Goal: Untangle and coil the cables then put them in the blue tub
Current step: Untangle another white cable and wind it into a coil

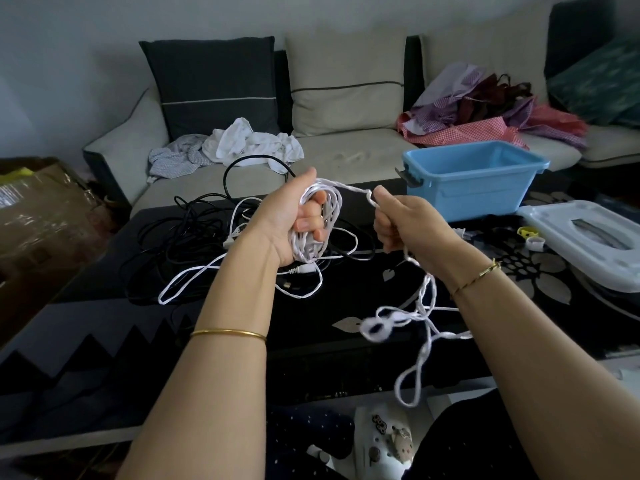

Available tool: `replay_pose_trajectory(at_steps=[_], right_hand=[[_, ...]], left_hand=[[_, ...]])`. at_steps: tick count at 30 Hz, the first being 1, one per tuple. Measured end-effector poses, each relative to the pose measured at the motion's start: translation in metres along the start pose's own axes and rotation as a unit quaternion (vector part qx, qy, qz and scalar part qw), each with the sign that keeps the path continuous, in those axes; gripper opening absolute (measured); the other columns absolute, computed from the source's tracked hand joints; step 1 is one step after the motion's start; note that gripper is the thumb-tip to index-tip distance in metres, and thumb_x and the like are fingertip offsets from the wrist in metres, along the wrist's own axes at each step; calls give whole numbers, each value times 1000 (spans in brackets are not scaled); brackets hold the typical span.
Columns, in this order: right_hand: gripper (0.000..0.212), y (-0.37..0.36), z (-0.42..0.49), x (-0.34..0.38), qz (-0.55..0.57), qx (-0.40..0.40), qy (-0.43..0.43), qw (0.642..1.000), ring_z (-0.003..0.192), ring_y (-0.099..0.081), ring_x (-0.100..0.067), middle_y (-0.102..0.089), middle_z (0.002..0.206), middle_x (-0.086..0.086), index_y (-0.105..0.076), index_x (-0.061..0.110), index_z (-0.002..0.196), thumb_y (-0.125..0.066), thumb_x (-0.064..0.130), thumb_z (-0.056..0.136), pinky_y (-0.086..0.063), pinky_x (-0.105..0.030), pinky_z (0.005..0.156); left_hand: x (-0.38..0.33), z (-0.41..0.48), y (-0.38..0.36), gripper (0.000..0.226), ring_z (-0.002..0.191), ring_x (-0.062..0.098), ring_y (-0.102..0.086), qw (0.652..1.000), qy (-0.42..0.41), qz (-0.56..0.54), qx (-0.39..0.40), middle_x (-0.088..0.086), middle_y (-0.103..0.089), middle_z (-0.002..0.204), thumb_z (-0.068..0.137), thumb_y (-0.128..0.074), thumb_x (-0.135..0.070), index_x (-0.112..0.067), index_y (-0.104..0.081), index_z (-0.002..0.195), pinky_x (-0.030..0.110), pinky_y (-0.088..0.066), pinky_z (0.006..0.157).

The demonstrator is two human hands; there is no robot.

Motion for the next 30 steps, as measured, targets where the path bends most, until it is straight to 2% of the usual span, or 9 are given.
replay_pose_trajectory(at_steps=[3,5,8,11,14,19,22,27,30], right_hand=[[32,0,-3,6,12,-21,59,998,45,-39,-12,-46,56,3,-61,14,72,-52,33,96,-36,-26,48],[14,2,-4,11,-7,-60,109,992,42,-40,-10,-48,53,8,-58,16,80,-64,25,89,-36,-26,45],[18,6,-5,14,-45,-136,149,978,41,-45,-10,-55,61,0,-53,13,77,-68,16,86,-41,-25,44],[16,9,-3,11,-14,-164,130,978,49,-54,-9,-60,68,-5,-54,9,77,-64,14,88,-51,-23,51],[16,11,-2,6,-7,-175,99,980,56,-55,-11,-61,68,-3,-56,11,76,-58,13,92,-51,-25,56],[24,6,0,-4,27,-112,-12,993,65,-60,-13,-64,68,0,-59,15,74,-52,21,96,-54,-31,70],[29,-2,0,-8,16,-57,-38,998,61,-59,-14,-63,63,0,-60,13,73,-49,24,98,-53,-33,70],[35,-17,-7,-5,-1,88,-61,994,45,-48,-9,-53,54,2,-59,12,75,-42,28,101,-51,-24,51],[33,-22,-10,-2,-35,109,-39,993,39,-36,-7,-46,54,2,-62,11,81,-41,26,101,-40,-20,42]], left_hand=[[1,3,2,44,28,5,-21,1000,3,9,-20,-9,-23,34,99,-45,-39,-13,-46,64,13,-32,38],[2,3,2,44,28,5,-22,1000,8,13,-24,-9,-24,33,98,-45,-39,-13,-46,63,13,-32,38],[4,4,3,44,27,6,-22,999,14,30,-23,-8,-24,33,98,-46,-38,-13,-46,62,14,-33,37],[5,3,2,42,27,6,-22,999,14,41,-16,-8,-24,34,98,-46,-37,-12,-46,64,15,-34,37],[3,1,1,43,28,6,-22,999,13,37,3,-8,-23,34,98,-45,-38,-12,-47,64,15,-34,38],[-1,-3,-5,45,28,6,-20,997,23,-20,64,-9,-21,34,98,-42,-39,-11,-47,63,15,-30,35],[-2,-5,-8,45,28,5,-21,991,21,-78,106,-10,-22,34,99,-39,-39,-11,-47,65,15,-29,36],[0,0,-5,45,28,6,-26,959,24,-251,132,-9,-26,34,100,-36,-40,-10,-51,69,15,-29,39],[1,5,-1,49,31,5,-30,913,18,-390,118,-8,-31,40,100,-39,-36,0,-62,74,14,-38,41]])
Point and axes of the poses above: each hand's wrist, its own z-axis towards the middle knuckle, its own y-axis out of the back of the hand, x = y × z, the point moved 3 cm from there along z, towards the middle knuckle
